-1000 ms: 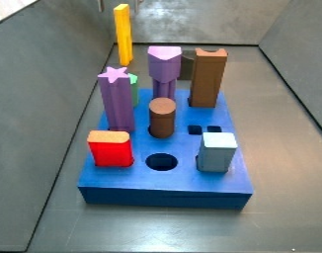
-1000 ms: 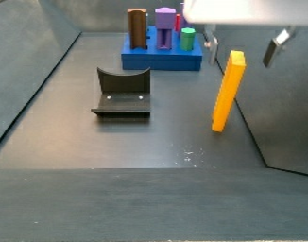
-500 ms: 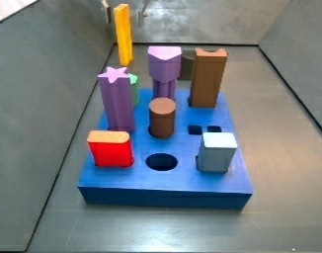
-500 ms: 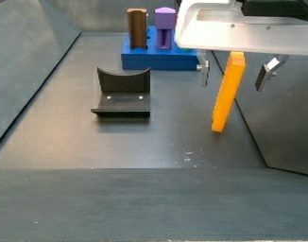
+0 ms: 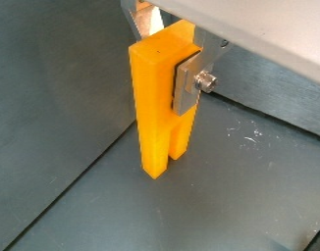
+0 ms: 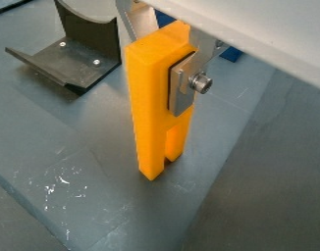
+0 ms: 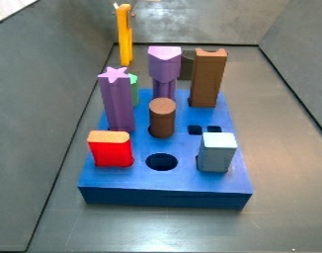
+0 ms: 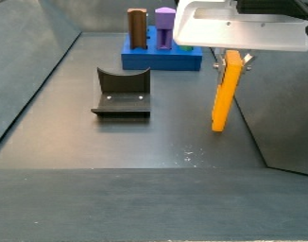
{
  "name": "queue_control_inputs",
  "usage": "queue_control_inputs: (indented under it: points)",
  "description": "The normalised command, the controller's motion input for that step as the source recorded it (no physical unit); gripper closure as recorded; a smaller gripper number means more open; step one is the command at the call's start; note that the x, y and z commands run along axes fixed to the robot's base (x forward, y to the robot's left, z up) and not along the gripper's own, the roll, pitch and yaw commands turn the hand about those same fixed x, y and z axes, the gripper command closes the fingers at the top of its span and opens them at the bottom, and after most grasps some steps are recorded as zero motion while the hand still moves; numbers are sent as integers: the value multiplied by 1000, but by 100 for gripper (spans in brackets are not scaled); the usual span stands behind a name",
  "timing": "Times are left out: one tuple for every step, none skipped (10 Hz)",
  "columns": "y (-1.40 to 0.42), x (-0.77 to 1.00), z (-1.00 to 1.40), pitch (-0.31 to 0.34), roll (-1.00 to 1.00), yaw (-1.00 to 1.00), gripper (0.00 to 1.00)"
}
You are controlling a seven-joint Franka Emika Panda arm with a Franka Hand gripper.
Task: Pick up the double-square object. Move up. Move to above the board. Insert the double-square object.
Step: Pick up the double-square object, then move up.
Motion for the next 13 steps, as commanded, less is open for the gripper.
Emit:
queue_control_inputs:
  points:
    - [0,0,0,0,0,0,100]
    - [0,0,0,0,0,0,100]
    - [0,0,0,0,0,0,100]
    - [0,0,0,0,0,0,100]
    - [0,0,0,0,0,0,100]
    - [0,0,0,0,0,0,100]
    - [0,0,0,0,0,0,100]
    - [0,0,0,0,0,0,100]
    - [0,0,0,0,0,0,100]
    - [0,0,833,0,0,0,100]
    - [-5,-54,774,45,-6,9,100]
    - [2,-65,678,72,7,7,100]
    - [8,-40,520,74,38,3,100]
